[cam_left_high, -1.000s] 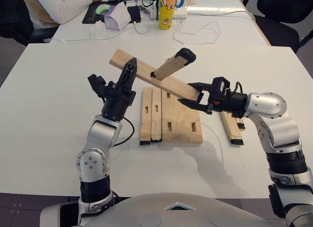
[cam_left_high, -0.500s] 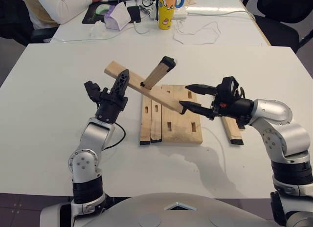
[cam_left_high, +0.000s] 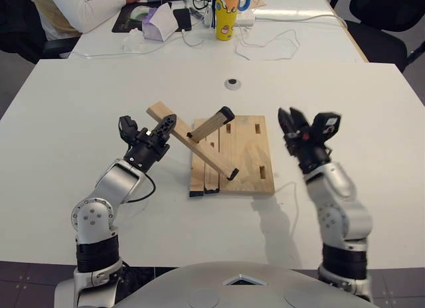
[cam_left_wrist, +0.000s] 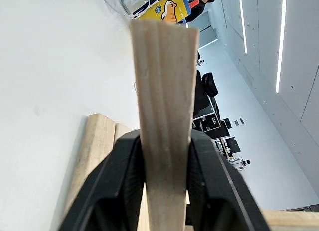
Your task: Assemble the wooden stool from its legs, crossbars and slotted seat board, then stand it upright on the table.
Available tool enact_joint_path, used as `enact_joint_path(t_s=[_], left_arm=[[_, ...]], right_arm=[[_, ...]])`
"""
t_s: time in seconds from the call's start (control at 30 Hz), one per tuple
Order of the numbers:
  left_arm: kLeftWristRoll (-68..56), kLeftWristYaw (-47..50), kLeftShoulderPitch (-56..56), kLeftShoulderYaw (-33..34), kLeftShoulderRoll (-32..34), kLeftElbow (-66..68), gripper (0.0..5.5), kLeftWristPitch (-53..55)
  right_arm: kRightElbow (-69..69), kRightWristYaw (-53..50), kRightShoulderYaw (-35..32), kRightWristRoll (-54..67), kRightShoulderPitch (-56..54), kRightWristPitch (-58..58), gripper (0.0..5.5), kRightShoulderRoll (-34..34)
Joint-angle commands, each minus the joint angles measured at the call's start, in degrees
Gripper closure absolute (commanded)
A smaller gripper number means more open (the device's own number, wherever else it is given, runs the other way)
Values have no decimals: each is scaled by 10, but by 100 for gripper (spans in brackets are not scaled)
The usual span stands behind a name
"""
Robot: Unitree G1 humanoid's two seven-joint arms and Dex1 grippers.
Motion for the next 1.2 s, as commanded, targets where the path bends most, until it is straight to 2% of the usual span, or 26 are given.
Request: enact_joint_path(t_s=[0.03, 0.23, 0.4, 0.53, 0.6, 0.73, 0.93, 1.2], left_arm=[[16, 20, -3, 6, -12, -14, 445, -18], [34, 50, 48, 5, -66, -23, 445, -57], [69, 49, 75, -14, -83, -46, 445, -65], [83, 44, 73, -10, -92, -45, 445, -76], [88, 40, 65, -10, -95, -40, 445, -80], [96, 29, 56, -7, -99, -30, 445, -85], [101, 16, 47, -3, -103, -19, 445, -86], [106, 9, 50, 1, -110, -22, 445, -89]], right_arm=[[23, -36, 62, -131, 40, -31, 452, -30], [40, -3, 80, -159, 43, -33, 452, -45], [46, 51, 68, -145, 57, -18, 452, -80], [27, 165, 54, -82, 56, 25, 452, -147], [29, 235, 54, -56, 37, 59, 452, -202], [51, 308, 61, -40, -22, 118, 452, -268], [72, 355, 87, -27, -58, 180, 452, -296], [93, 401, 106, -42, -73, 171, 452, -348]])
